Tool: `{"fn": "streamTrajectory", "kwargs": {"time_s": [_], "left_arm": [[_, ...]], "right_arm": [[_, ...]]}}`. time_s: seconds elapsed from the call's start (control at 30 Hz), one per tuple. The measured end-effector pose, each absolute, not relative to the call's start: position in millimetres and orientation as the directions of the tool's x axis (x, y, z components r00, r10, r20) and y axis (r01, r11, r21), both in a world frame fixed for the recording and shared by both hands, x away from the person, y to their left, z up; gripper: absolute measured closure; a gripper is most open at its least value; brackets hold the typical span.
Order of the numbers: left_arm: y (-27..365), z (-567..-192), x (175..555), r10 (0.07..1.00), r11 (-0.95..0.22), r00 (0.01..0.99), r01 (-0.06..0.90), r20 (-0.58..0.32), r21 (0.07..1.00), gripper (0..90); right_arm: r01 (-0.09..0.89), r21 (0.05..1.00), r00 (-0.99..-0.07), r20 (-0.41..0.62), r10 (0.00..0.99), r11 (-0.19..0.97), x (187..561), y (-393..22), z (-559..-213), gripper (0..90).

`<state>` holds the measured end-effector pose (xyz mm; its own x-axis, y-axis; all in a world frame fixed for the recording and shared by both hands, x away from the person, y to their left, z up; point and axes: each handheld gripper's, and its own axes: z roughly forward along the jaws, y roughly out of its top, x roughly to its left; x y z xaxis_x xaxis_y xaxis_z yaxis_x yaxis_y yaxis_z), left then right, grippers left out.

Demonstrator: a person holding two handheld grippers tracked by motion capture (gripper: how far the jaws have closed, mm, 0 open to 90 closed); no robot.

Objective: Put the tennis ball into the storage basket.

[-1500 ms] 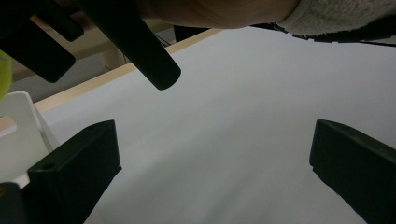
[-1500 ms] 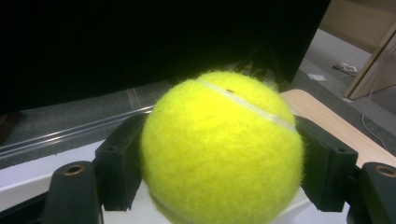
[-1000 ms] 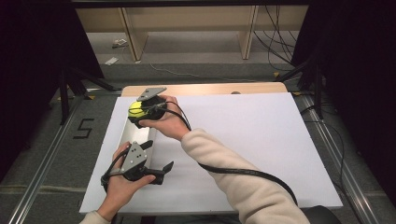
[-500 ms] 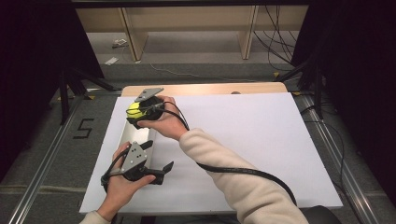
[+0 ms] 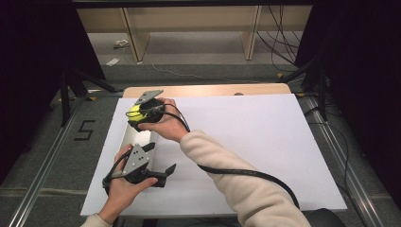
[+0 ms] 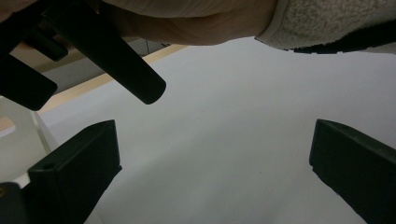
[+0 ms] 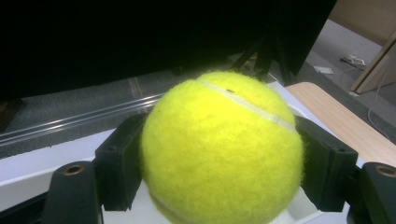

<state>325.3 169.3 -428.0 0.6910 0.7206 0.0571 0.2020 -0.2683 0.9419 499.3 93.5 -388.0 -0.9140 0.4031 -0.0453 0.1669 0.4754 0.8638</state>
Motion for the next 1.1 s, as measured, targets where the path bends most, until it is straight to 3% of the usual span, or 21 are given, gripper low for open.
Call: {"fn": "streamTrajectory", "kwargs": {"time_s": [1.1], "left_arm": [[169.3, -428.2, 325.2, 0.719, -0.272, 0.692, 0.202, 0.059, 0.941, 1.2]], "right_arm": [[0.181, 0.813, -0.928, -0.045, 0.37, 0.553, 504.9, 107.5, -403.9, 26.8]]}}
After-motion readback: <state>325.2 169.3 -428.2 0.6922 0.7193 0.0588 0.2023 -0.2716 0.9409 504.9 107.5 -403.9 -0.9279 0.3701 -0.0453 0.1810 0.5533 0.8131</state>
